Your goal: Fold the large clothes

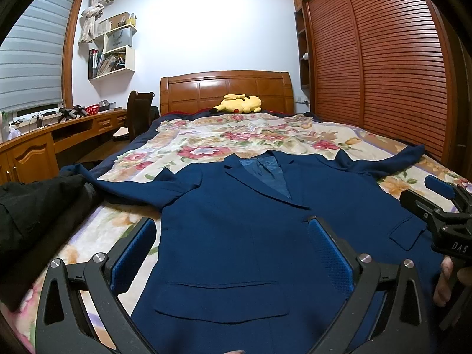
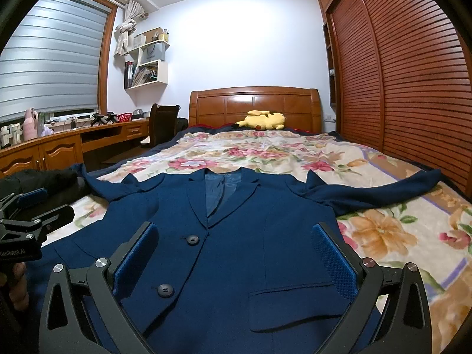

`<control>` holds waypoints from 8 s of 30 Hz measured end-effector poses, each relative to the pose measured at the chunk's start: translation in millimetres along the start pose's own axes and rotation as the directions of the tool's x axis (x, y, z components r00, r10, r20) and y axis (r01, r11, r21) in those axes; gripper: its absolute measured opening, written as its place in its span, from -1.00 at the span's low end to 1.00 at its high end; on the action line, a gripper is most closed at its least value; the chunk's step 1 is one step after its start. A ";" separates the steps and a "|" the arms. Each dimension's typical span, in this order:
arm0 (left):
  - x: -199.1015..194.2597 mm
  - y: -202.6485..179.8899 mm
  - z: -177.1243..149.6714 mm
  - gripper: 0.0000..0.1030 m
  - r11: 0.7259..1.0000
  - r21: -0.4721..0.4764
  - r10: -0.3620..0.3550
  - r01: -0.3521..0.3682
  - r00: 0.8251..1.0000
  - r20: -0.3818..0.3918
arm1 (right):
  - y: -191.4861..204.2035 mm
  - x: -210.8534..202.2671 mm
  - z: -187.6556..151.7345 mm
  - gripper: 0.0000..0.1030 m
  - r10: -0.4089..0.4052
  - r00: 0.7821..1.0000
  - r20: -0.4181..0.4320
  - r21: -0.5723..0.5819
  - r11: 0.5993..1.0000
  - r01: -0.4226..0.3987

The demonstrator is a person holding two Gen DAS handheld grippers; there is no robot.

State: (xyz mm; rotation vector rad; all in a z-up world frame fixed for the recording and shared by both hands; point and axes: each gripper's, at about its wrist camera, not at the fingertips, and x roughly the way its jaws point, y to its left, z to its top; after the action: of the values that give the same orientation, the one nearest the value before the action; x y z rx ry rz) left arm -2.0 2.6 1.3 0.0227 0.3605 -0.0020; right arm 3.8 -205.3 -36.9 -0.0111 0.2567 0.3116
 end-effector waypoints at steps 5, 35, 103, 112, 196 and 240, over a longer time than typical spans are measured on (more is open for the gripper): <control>0.3 0.5 -0.8 1.00 1.000 0.000 0.006 -0.006 1.000 0.004 | 0.0 -0.3 -0.2 1.00 0.000 1.000 0.001 0.001 1.000 0.000; -1.0 1.1 0.7 1.00 1.000 0.006 0.009 -0.009 1.000 0.005 | -0.9 -1.7 -0.1 1.00 0.002 1.000 0.004 0.004 1.000 -0.002; 68.4 153.1 39.1 1.00 0.981 0.046 0.194 -0.189 0.955 -0.223 | 63.9 113.3 75.5 1.00 0.269 0.958 -0.101 -0.074 0.958 -0.277; 119.7 173.1 45.7 1.00 0.985 0.043 0.174 -0.169 0.941 -0.291 | 48.5 171.0 73.0 1.00 0.311 0.929 -0.200 -0.077 0.940 -0.331; 164.0 159.5 73.6 0.59 0.987 0.031 0.160 -0.160 0.917 -0.366 | 27.2 145.4 84.7 1.00 0.317 0.906 -0.282 -0.083 0.932 -0.353; 129.5 103.0 117.9 -0.84 0.998 0.058 0.054 -0.038 0.951 -0.303 | 21.7 134.6 90.8 1.00 0.334 0.885 -0.324 -0.109 0.916 -0.386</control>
State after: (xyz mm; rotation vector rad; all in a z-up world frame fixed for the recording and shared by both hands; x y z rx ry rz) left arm 161.4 103.2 68.2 0.0827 0.6694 0.0388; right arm 143.5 -139.4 17.7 -0.1837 0.5366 0.7081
